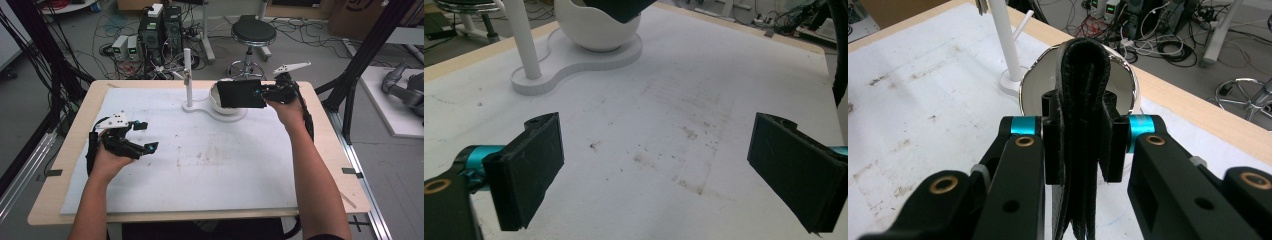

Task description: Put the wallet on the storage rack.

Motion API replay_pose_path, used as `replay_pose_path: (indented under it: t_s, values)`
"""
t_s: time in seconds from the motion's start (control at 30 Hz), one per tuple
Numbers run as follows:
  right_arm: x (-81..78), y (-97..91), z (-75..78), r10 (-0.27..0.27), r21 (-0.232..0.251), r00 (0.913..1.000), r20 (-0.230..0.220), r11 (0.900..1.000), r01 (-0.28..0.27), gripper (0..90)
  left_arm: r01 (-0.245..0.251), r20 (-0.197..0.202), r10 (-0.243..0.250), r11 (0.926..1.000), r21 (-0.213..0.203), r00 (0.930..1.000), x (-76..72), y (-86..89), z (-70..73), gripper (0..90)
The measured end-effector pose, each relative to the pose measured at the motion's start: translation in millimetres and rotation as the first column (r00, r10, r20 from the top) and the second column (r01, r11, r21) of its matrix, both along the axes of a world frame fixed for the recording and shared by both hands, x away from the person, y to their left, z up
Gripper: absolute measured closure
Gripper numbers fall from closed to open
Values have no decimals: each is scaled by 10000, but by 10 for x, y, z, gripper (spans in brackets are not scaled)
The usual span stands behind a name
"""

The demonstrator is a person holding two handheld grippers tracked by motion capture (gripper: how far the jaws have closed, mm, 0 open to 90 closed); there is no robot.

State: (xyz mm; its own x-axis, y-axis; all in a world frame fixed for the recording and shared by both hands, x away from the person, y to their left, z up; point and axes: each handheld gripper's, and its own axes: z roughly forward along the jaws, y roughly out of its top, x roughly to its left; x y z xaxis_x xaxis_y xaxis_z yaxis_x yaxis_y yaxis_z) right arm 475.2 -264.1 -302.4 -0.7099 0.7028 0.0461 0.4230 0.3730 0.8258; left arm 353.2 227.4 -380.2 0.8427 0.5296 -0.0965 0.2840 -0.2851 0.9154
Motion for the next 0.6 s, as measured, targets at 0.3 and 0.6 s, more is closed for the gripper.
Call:
replay_pose_path:
  t_s: [0.3,0.6]
  values:
    - [95,37,31,-100,-157,9988,-475,9998,93,774,7,-26,-7,10000,73,10000,7,-17,-7,79]
    - [152,7,51,-197,-297,9977,-647,9994,178,774,89,-69,-88,9999,122,9999,12,-74,-20,79]
